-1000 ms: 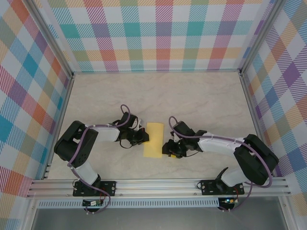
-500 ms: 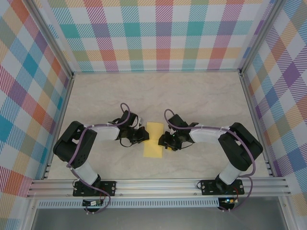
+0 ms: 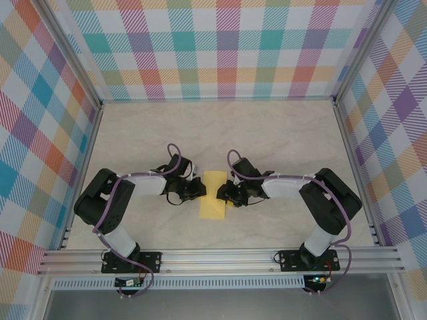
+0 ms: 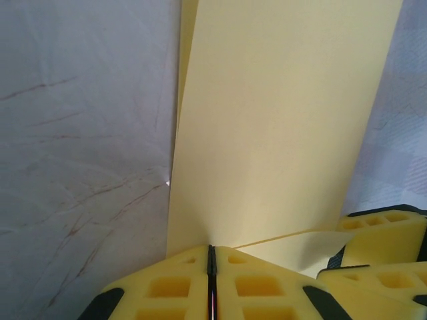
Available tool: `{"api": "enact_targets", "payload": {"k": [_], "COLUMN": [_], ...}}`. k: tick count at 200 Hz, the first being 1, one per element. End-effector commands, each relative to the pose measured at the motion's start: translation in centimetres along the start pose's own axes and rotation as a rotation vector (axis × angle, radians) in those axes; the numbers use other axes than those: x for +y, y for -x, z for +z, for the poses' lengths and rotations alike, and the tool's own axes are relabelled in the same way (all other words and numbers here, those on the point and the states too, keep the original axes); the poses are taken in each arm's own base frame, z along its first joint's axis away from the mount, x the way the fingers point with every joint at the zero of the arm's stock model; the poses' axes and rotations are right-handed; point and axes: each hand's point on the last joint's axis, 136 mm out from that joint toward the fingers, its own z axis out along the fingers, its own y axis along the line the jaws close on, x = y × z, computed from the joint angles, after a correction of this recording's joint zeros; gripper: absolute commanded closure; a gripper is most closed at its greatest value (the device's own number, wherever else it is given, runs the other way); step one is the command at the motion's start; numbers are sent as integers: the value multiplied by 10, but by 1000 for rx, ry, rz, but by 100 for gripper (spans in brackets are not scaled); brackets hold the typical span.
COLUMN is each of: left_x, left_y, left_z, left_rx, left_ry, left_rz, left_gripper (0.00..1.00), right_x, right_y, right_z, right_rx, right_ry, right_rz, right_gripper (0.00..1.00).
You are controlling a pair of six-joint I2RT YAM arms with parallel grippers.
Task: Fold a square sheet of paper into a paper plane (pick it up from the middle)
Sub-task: Turn over the paper at the center of the table.
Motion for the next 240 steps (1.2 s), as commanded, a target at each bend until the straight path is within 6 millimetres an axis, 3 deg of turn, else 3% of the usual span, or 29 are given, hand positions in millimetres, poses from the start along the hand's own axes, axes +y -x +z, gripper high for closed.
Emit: {"api": "enact_targets", "payload": {"k": [1,25,55,84,126,157,199,222,240], "left_x": [4,-6,-16,-17,-2,18,45,67,80], "left_y": [-4,1,9,12,5,-5,-20,-25,-28], "left_z": [-1,-6,-26,-61,-122,-155,-166,-177,-189], "left_rx": [7,-12,-81,-198,-367,-467,-494,-535,-581], "left_ry": [26,4,9,46,88,92,135,217,274], "left_rz": [8,12,26,37,9,-38,-94,-166,-211], "left_gripper": [91,91,89,85,76,66,62,62,61], "right_x": [7,14,19,37,44,30,-1,-3,1], "right_y": [-2,-5,-7,-5,-4,2,17,23,22], "right_z": [2,2,-2,-20,-65,-112,-183,-184,-160], "right_rx": [2,13,11,-17,-50,-102,-211,-186,-131], "right_ry": [52,105,133,158,6,-244,-796,-1021,-1149], "right_rz": [-4,-44,-99,-168,-257,-259,-269,-316,-378], "right_gripper": [61,62,70,82,93,95,93,94,95]}}
